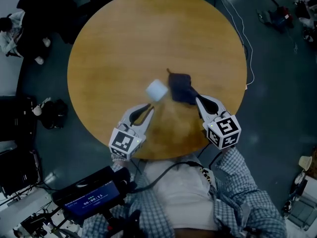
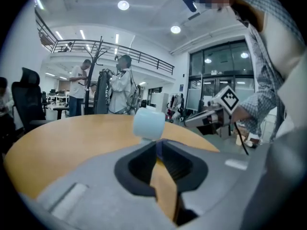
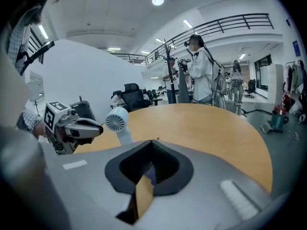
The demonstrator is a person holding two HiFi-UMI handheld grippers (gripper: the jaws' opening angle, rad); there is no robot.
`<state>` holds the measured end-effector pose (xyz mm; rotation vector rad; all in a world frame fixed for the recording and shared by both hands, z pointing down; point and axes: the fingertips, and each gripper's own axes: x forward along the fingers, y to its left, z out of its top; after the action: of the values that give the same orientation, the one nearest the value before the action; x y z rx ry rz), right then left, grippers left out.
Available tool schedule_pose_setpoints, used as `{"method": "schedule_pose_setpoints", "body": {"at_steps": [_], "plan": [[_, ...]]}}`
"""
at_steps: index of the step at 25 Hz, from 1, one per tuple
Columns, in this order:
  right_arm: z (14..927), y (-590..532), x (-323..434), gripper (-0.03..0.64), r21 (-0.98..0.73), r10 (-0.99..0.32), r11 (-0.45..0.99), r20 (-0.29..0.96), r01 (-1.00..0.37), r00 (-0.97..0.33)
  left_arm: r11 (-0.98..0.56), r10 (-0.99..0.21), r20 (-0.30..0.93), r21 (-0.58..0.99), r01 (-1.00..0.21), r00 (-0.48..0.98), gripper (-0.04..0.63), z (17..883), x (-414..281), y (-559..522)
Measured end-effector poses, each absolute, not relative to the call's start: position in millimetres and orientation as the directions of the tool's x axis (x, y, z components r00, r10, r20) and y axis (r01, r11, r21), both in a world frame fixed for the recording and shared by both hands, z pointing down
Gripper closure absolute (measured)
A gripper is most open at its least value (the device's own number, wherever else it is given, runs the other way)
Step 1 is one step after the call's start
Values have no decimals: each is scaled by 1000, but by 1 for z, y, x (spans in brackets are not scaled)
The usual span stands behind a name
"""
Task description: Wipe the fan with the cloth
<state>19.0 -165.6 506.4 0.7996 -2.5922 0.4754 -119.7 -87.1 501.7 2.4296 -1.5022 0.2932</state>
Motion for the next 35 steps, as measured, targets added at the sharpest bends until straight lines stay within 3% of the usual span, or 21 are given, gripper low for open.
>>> {"method": "schedule_pose_setpoints", "body": {"at_steps": [5,19,35], "plan": [[468,-144,14,614,-190,-443,806,434,-561,-784,-447,-847,273,101,-889,457,594,457,-110,-73],[454,-153,5,614,-167,-418,847,377,-505,-826,-433,-857,233,157,-887,460,594,436,-97,-88],[443,-148,-4,614,-204,-380,862,345,-464,-858,-447,-855,233,120,-886,463,594,434,-95,-91]]}}
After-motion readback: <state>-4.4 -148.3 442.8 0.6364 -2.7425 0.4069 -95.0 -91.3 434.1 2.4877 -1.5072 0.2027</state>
